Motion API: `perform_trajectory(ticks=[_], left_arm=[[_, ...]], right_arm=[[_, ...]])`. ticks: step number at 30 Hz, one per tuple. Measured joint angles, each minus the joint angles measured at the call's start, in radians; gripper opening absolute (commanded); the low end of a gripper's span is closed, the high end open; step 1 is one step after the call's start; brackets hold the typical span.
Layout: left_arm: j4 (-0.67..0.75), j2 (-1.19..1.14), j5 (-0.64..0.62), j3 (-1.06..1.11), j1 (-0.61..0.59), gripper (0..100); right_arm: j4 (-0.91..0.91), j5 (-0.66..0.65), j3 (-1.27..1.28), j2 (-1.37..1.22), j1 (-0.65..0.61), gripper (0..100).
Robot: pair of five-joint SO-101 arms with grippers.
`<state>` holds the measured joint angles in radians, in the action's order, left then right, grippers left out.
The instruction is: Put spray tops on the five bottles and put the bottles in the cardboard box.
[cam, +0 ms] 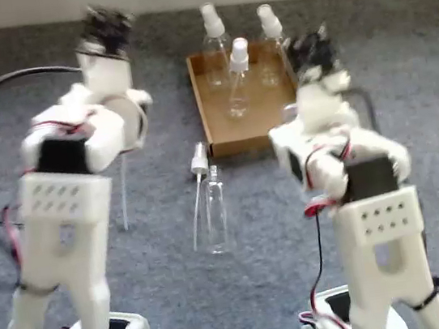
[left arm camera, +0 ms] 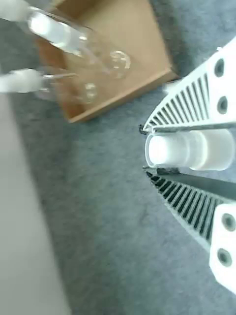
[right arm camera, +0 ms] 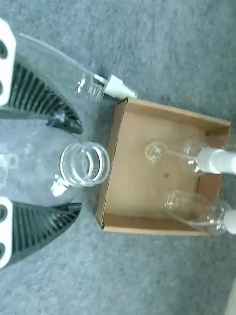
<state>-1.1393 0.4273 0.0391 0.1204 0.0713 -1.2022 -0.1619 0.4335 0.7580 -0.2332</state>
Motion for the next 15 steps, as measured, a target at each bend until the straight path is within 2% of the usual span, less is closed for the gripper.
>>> perform_trajectory(ticks=[8, 11, 15], left_arm=[[-0.011, 0.08, -0.107, -0.411, 0.009, 3], [-0.011, 0.086, -0.12, -0.535, 0.072, 3], [-0.011, 0.092, -0.121, -0.606, 0.218, 3]], right_arm=[[0.308, 0.046, 0.417, 0.319, -0.158, 10.1], [0.404, 0.051, 0.571, 0.471, -0.184, 10.1], [0.46, 0.051, 0.746, 0.651, -0.204, 10.1]])
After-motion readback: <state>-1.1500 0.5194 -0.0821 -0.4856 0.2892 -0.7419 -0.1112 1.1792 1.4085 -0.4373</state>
